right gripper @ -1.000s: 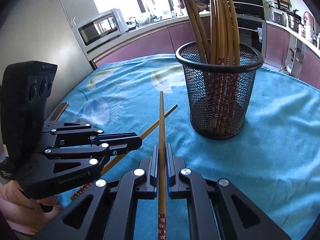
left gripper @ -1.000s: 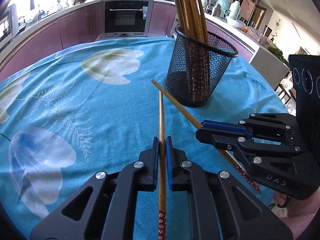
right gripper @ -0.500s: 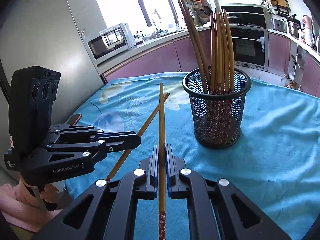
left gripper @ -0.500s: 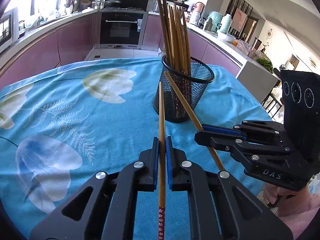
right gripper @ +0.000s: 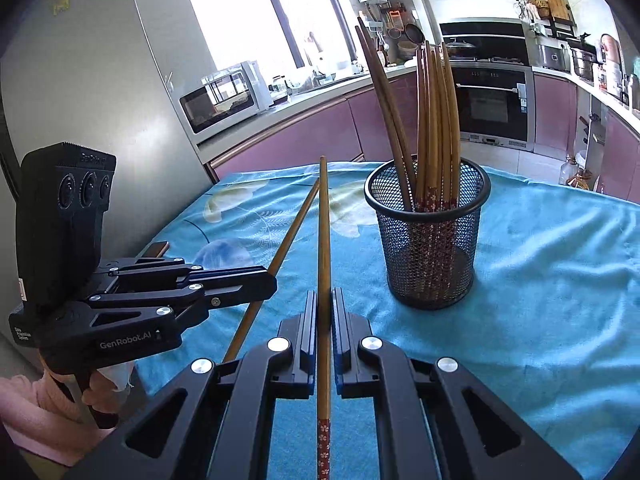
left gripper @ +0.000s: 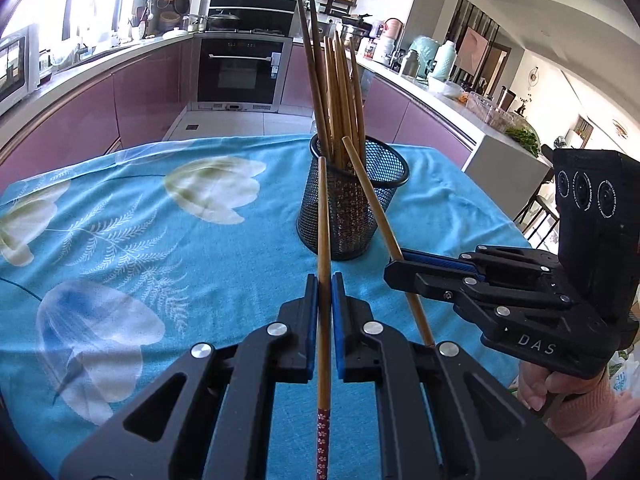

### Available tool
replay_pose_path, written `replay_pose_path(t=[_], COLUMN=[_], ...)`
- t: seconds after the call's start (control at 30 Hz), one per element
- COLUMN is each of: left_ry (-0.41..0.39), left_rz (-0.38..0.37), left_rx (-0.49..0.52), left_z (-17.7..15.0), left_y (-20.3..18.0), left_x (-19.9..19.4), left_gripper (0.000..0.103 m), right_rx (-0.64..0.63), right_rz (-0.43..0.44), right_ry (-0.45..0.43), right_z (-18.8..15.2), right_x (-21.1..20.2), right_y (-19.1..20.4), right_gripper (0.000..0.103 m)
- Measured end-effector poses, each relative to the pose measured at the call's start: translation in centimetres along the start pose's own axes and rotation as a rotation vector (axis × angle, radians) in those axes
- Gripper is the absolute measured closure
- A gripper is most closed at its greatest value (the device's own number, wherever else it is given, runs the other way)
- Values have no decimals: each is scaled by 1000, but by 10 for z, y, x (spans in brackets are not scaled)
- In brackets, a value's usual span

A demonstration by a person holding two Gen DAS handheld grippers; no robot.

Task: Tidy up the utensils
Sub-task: 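Lift both held chopsticks upright and carry them over the mesh cup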

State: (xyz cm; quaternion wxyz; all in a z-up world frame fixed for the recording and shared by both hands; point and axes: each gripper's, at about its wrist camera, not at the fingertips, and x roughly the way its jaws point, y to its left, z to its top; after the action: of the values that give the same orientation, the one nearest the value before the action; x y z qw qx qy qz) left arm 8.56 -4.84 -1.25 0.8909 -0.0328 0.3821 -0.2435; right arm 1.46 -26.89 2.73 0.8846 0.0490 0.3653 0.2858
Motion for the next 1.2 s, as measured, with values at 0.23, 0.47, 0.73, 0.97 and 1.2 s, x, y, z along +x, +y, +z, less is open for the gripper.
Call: replay_pose_path(t=[0.23,0.47,0.73,0.97,1.2], left_ry=[-31,-61,-99,-122,-147], left_rz=[-17,-40,-76,-98,-110], left_rx=[-6,-9,-18,-25,-25], left_z=[3,8,16,21,29], left_y=[-1,-4,-4,-5,-7], left_x=[-11,-22,-36,-43,-49], left_gripper=[95,95,95,95,95], right_rx=[9,22,32,42,42], right_rz=[2,3,2,0,-5], right_ry=[-22,-55,-93,-128,-158], right_z=[1,6,12,17,26], right_x=[-4,-13,-23,-33,-40], right_y=[-1,-5,-12,-18,-19], right_gripper=[97,97,97,97,97])
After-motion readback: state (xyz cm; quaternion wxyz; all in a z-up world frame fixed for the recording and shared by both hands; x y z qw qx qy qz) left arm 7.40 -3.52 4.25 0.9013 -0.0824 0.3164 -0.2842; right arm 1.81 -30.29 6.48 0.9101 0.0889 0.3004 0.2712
